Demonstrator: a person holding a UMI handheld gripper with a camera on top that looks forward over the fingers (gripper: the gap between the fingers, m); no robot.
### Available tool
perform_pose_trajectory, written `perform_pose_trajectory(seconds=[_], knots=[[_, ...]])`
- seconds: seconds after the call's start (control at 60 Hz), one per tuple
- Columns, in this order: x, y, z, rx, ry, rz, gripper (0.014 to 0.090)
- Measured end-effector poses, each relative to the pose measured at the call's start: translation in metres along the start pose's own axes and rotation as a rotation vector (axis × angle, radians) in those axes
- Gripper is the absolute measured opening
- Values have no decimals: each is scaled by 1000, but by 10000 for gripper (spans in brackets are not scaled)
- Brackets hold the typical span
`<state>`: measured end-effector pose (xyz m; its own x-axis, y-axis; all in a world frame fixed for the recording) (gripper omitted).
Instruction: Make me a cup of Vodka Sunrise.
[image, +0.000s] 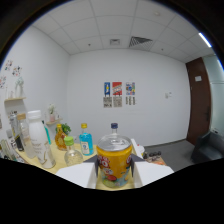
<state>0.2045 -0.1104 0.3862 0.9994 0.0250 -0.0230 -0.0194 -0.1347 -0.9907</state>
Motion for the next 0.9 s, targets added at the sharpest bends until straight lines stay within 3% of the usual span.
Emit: perform_pose_trajectory(seconds=[0.2, 0.35, 0.717, 0.9], knots=[[2, -43, -51, 100, 27, -19, 508], [-14, -24, -95, 113, 17, 7, 504], [-68, 194, -94, -153, 10, 75, 502], [-69, 228, -82, -203, 43, -213, 504]])
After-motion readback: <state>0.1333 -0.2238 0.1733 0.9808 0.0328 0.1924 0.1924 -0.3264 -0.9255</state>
